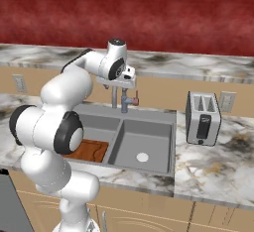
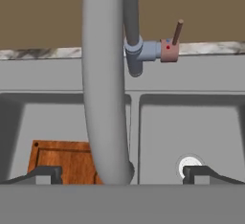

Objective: Turn on the sink faucet with hot water and rinse the cutting board for ten seconds, then turn off the faucet. Push the cutting board to reach the water if necessary.

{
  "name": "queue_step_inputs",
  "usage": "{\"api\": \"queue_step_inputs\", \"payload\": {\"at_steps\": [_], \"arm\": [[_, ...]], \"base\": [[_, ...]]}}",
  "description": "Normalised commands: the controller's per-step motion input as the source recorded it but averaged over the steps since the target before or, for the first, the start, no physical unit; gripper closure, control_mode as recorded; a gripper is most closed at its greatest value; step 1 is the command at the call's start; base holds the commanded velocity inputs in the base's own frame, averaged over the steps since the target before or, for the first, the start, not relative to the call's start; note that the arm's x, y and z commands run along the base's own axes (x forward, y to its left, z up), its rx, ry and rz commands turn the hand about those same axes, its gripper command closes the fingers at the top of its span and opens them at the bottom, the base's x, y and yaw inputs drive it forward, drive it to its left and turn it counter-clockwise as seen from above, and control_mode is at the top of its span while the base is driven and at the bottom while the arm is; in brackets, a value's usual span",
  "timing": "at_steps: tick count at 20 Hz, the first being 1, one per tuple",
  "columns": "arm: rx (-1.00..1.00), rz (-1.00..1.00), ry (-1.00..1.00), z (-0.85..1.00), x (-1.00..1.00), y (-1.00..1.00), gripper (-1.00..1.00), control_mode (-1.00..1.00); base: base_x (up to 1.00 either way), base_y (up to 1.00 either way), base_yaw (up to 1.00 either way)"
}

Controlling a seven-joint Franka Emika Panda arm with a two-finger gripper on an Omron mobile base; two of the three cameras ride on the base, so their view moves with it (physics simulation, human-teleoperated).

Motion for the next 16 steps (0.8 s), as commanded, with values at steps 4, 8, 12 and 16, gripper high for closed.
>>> {"api": "queue_step_inputs", "payload": {"at_steps": [4, 8, 12, 16], "arm": [[0.00, 0.00, 0.00, -0.06, 0.02, 0.00, -1.00, -1.00], [0.00, 0.00, 0.00, -0.03, 0.02, 0.03, -1.00, -1.00], [0.00, 0.00, 0.00, -0.06, 0.09, 0.09, -1.00, -1.00], [0.00, 0.00, 0.00, -0.07, 0.11, 0.05, -1.00, -1.00]], "base": [[0.00, 0.00, 0.00], [0.00, 0.00, 0.00], [0.00, 0.00, 0.00], [0.00, 0.00, 0.00]]}}
